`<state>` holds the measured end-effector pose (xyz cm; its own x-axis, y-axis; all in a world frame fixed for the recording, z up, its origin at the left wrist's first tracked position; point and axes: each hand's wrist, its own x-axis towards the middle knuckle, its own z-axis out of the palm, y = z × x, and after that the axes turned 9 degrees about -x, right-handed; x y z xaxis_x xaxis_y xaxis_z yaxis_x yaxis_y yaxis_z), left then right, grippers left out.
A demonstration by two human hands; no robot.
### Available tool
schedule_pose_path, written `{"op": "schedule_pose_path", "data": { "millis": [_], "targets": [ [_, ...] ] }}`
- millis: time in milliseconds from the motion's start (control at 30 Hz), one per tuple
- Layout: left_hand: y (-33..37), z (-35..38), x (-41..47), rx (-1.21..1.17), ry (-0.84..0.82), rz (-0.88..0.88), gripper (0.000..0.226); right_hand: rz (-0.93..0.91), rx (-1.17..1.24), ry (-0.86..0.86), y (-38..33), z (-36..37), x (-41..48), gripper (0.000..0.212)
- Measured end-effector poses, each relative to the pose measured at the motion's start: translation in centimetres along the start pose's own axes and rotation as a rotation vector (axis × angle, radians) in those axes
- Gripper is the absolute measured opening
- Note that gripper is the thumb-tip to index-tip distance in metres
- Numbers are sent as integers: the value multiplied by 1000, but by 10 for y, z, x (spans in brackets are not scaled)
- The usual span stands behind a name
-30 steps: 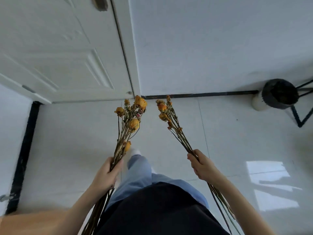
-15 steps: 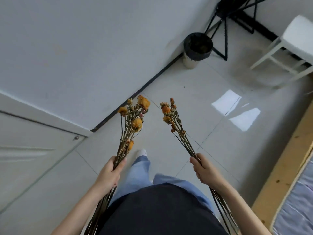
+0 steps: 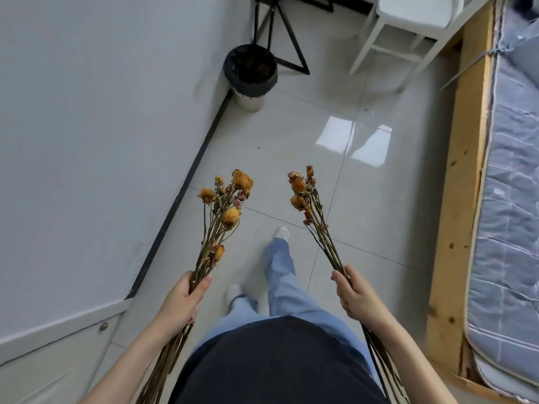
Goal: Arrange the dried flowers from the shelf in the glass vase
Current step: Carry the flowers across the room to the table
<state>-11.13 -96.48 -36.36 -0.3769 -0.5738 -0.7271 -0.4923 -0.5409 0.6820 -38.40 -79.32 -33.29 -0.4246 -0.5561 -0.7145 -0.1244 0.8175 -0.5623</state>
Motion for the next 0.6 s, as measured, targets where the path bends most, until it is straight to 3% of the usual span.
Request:
{"op": "schedule_pose_path", "data": {
  "millis": [600],
  "targets": [
    [239,129,189,161,-93,52,13,46,169,56,-67,-206,175,22]
  ]
}}
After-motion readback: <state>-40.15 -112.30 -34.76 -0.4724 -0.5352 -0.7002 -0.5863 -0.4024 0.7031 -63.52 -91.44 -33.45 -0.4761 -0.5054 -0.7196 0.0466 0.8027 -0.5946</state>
